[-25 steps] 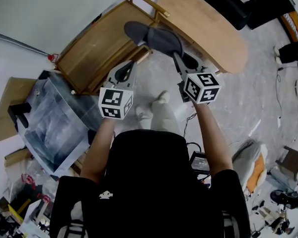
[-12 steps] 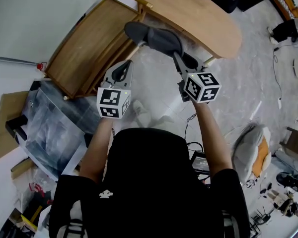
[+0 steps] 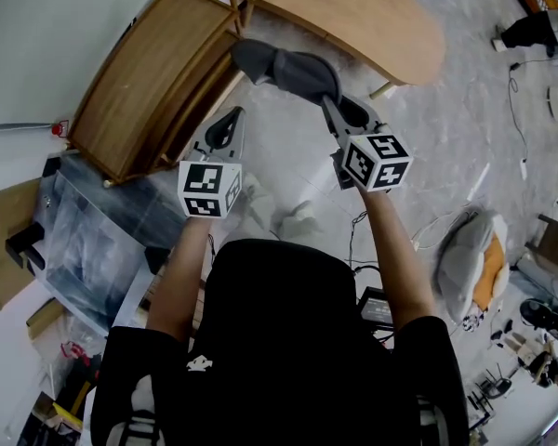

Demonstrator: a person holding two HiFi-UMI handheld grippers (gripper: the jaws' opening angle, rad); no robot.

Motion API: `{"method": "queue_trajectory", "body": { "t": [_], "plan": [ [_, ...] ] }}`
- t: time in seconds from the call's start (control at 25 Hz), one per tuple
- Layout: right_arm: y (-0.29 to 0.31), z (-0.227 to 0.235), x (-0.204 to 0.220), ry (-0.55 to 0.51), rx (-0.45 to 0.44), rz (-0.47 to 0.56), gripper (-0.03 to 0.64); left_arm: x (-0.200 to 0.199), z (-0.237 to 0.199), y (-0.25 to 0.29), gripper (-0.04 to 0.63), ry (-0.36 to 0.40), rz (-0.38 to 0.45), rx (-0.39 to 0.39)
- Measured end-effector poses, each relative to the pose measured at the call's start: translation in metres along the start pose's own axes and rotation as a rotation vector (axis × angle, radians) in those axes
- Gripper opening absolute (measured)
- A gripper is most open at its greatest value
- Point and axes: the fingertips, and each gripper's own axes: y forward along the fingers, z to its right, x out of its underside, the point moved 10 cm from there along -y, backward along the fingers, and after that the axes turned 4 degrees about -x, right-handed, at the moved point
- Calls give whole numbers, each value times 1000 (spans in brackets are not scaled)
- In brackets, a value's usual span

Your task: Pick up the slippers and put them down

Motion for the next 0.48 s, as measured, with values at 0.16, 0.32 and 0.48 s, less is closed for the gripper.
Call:
{"method": "queue_trajectory", "body": {
  "t": [0.16, 0.32, 0.48],
  "plan": [
    [-7, 12, 11, 15, 8, -25, 52, 10, 10, 10, 8, -27, -26, 5],
    [-12, 24, 22, 31, 12, -46, 52, 19, 22, 20, 7, -27, -49, 14],
    [-12, 38, 36, 54, 12, -61, 52, 30, 28, 31, 8, -19, -72, 16]
  ]
}}
